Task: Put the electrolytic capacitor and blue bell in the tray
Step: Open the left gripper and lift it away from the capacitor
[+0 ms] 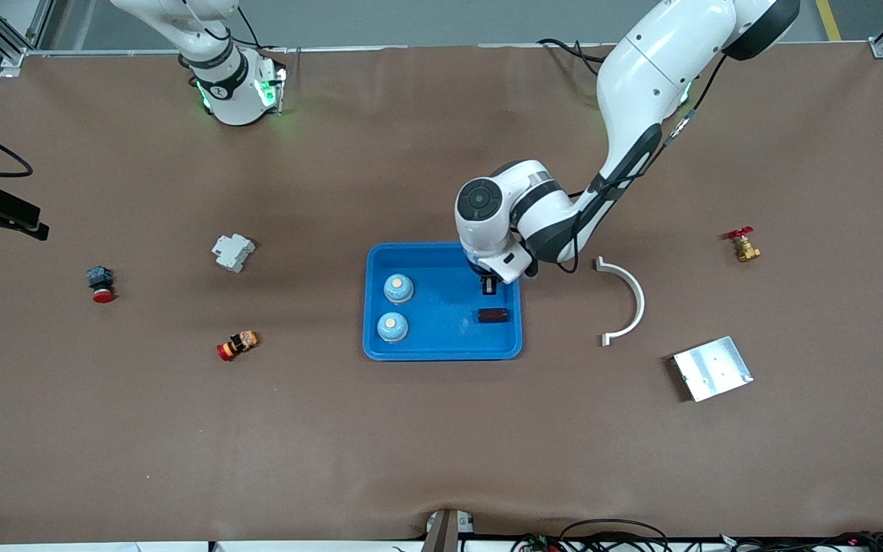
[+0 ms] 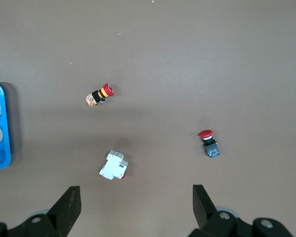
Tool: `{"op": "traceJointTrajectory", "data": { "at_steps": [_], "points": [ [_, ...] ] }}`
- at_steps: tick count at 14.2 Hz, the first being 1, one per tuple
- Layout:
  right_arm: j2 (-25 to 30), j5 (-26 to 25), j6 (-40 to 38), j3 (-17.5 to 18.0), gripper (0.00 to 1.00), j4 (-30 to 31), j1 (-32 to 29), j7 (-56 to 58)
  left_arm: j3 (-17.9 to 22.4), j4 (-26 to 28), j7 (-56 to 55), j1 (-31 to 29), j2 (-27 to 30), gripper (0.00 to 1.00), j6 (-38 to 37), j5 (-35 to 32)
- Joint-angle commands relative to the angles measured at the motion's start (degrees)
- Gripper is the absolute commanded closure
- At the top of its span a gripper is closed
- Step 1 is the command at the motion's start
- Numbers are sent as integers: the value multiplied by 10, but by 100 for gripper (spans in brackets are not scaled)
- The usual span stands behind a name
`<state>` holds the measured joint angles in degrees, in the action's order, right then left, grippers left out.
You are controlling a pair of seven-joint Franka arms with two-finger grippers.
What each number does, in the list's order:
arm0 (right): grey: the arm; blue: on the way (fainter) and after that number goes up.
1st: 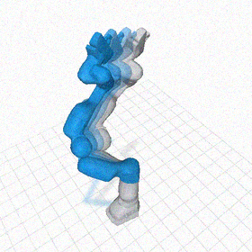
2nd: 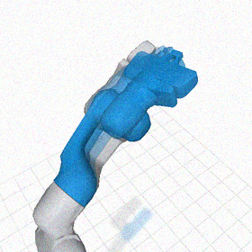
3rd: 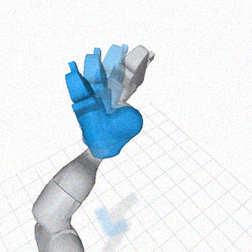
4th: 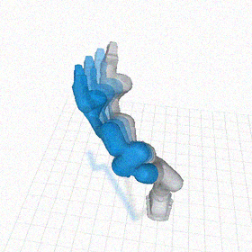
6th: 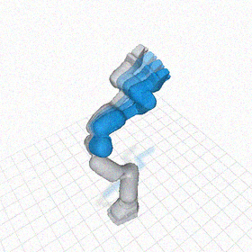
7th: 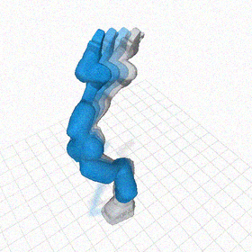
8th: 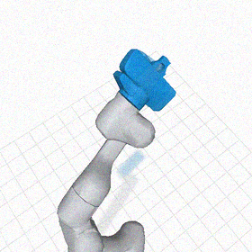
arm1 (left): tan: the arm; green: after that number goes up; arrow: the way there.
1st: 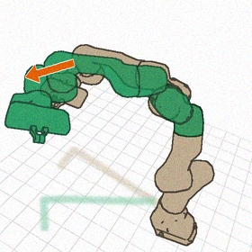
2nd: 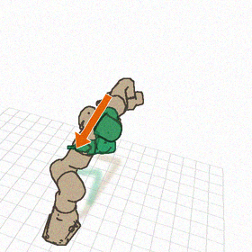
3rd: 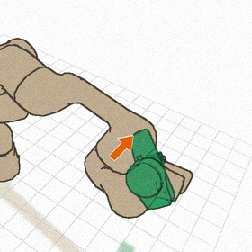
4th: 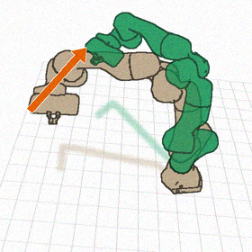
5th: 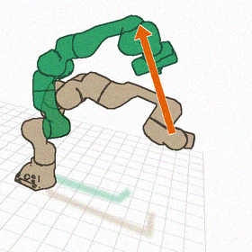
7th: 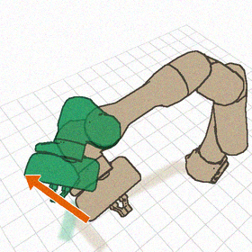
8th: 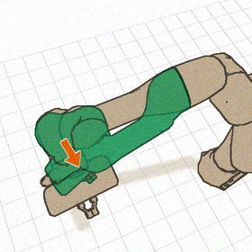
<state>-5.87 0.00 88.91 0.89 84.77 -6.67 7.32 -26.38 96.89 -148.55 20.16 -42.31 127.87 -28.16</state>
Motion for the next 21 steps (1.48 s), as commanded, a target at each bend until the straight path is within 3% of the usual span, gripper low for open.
{"op": "traceJointTrajectory", "data": {
  "at_steps": [1,10,11,21],
  "points": [
    [9,3,-4,3,0,5,-7,1,5,4,-25,9,3,100,3,-9],
    [9,3,-4,2,0,5,-8,1,5,2,-20,17,-14,99,5,-19],
    [8,3,-3,2,0,5,-8,1,5,1,-21,17,-14,1,5,-18],
    [8,5,-4,2,0,5,-8,1,2,-35,49,-3,15,0,-29,-9]
  ]
}}
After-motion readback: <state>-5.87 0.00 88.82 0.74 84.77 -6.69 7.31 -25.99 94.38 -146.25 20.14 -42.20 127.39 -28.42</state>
